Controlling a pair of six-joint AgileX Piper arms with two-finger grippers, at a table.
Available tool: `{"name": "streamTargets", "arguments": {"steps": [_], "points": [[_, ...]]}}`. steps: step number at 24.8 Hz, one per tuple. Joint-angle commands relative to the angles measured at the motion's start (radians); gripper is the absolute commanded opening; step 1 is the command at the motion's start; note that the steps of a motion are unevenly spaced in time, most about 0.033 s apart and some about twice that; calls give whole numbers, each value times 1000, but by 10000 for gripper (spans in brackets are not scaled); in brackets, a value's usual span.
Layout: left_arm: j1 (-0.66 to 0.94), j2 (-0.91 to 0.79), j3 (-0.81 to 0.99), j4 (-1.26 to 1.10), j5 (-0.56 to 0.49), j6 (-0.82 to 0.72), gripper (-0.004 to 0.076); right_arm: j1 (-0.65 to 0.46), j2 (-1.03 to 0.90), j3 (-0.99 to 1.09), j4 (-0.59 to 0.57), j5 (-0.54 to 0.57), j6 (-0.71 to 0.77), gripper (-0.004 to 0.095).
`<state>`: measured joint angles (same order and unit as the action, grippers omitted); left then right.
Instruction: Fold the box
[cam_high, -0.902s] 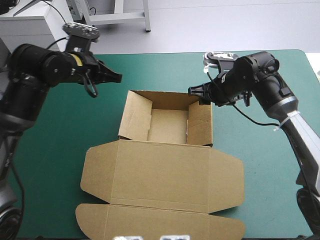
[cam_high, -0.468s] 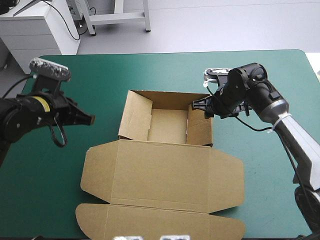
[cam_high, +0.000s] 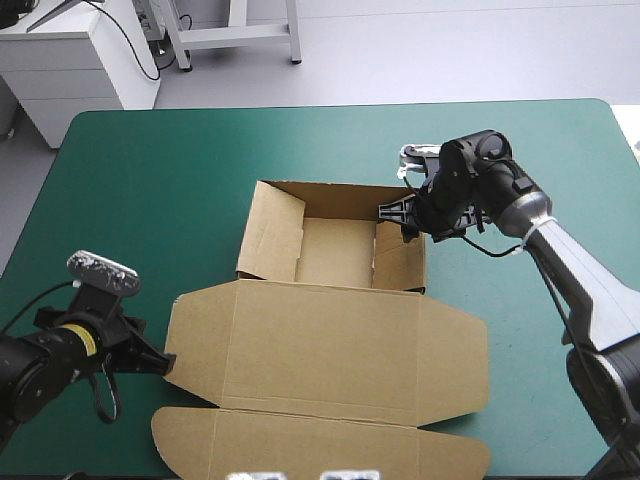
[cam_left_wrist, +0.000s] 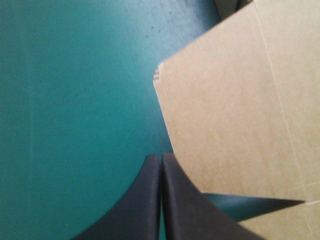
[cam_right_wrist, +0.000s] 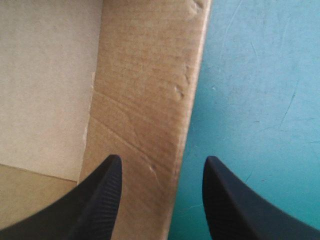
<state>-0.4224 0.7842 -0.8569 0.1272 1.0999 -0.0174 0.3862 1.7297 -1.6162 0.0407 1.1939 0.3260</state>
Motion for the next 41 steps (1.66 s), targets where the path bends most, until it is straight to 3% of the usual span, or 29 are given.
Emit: {"name": "streamTargets", "arguments": {"steps": [1,8,10,13,16,25,31,35,41], "points": [[-6,-72,89,-3,-62,-6,-8,0,10,-21,-3,-12,-2,471],[-6,-199,229,-5,-88,-6,-8,0,96,-21,20,-12,-2,422],[-6,-232,250,-7,-97,-6,-8,0,110,-21,20,-15,-2,347],[-6,-263,255,-27,-88,-6,-8,0,117,-21,23,-19,-36,125],[-6,-274,255,-56,-92,-6,-8,0,117,-21,23,-22,-41,-3],[-6,-276,255,-45,-97,-6,-8,0,117,-25,17,-22,-46,-18],[-6,-276,255,-47,-90,-6,-8,-29,115,-126,-57,57,-52,-18],[-6,-276,255,-49,-89,-6,-8,-116,105,-209,-55,57,-94,-18],[-6,-276,255,-49,-89,-6,-8,-329,89,-223,-61,57,-156,-18]]}}
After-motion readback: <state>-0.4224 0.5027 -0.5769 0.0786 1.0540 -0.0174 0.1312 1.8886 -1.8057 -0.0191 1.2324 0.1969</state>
